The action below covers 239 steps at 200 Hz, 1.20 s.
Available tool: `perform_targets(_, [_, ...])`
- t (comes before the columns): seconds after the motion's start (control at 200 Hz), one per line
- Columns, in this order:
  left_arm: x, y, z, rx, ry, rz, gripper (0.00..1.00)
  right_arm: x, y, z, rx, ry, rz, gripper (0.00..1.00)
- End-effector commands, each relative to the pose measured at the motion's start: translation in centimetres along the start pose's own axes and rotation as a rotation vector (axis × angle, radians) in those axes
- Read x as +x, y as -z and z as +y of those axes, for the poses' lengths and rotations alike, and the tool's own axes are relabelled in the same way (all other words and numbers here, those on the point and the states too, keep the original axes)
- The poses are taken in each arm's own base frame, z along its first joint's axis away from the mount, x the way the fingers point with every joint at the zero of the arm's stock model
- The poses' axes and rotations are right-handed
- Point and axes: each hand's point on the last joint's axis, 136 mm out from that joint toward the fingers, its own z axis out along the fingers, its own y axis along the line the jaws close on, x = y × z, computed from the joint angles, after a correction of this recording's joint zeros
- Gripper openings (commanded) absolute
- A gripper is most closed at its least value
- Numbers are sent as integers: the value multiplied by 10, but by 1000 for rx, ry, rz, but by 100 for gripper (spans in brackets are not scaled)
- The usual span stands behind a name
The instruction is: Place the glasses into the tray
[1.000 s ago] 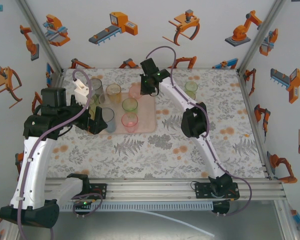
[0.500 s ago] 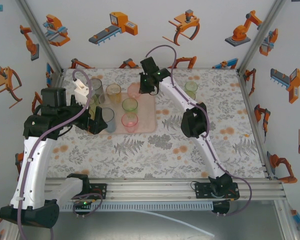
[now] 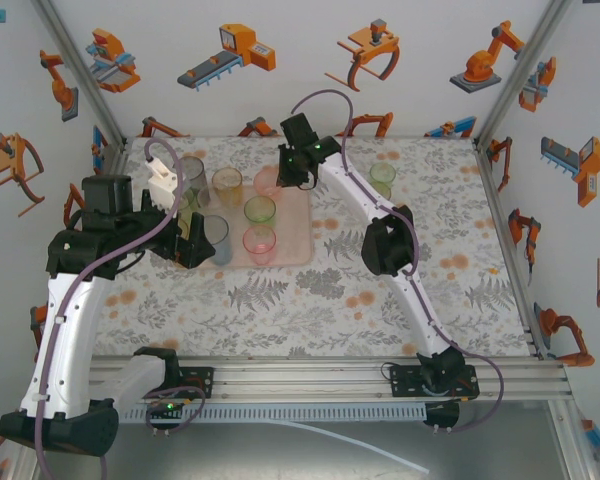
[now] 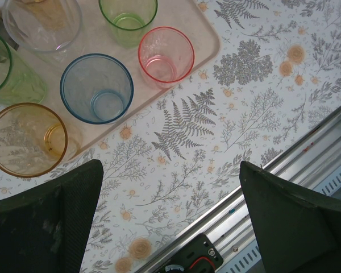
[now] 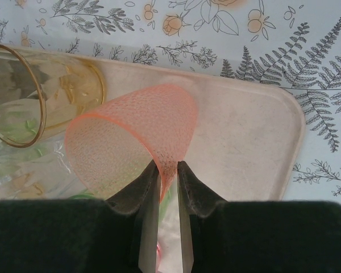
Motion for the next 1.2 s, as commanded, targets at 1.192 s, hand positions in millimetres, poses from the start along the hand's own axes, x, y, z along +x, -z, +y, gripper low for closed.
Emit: perform_targets(1.192, [-4,1,-2,15,5,-21,97,-8,-9,14,-79,-58,-23,31])
